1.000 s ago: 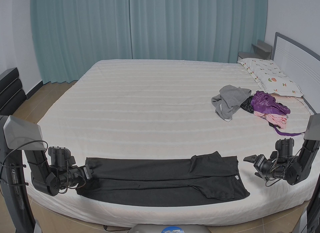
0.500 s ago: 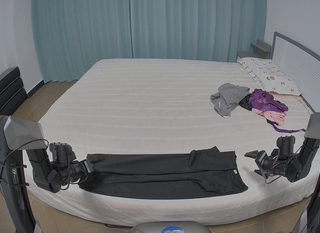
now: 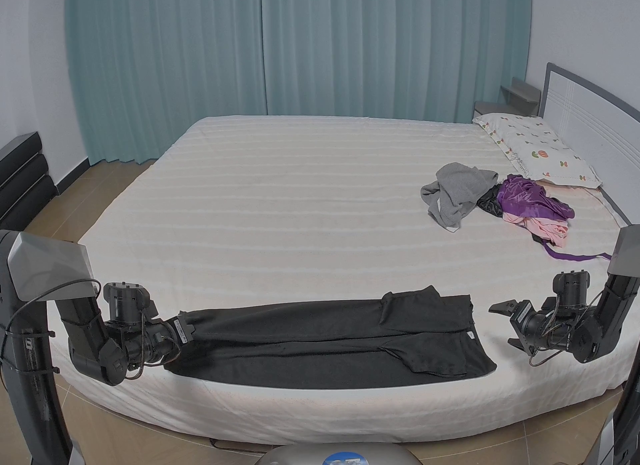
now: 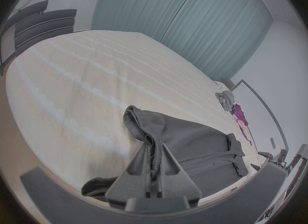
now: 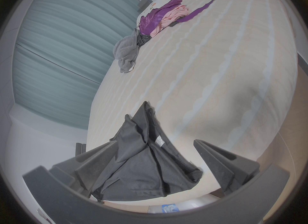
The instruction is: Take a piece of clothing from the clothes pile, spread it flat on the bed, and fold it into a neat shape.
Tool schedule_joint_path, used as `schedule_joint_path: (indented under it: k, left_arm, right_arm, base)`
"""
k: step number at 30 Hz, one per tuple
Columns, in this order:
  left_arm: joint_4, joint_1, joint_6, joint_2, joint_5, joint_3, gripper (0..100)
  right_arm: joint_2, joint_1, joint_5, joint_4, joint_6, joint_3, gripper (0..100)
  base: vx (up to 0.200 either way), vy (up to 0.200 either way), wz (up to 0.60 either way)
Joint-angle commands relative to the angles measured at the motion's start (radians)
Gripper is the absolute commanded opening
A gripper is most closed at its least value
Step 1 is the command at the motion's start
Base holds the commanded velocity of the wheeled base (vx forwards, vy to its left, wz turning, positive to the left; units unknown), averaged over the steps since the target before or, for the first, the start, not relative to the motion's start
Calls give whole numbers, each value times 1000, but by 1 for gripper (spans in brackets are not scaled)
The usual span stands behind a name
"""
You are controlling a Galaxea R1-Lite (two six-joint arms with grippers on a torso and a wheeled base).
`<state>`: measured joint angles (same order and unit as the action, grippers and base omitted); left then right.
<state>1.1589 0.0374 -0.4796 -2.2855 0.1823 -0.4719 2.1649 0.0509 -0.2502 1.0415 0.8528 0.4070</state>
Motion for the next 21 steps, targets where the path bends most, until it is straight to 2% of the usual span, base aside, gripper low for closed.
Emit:
schedule_joint_path:
  k: [1, 8, 11, 17, 21]
  left_arm:
    - [1, 16, -8, 18, -4, 6, 0]
    - [-2, 59, -80, 107, -43, 10, 0]
    - [-15, 81, -91, 135, -50, 12, 0]
    - [-22, 144, -105, 186, -113, 7, 0]
    - [-91, 196, -106, 233, -139, -17, 0]
  right_arm:
    - [4, 0, -4, 2, 8, 1, 100]
    - [1, 1, -4, 2, 17, 3, 100]
    - [0, 1, -4, 2, 17, 1, 100]
    - [-4, 1, -4, 2, 17, -1, 100]
    - [-2, 0, -4, 2, 15, -2, 100]
  base:
    - [0, -200, 0]
    - [0, -200, 0]
    - [0, -200, 0]
    - [0, -200, 0]
    - [0, -200, 0]
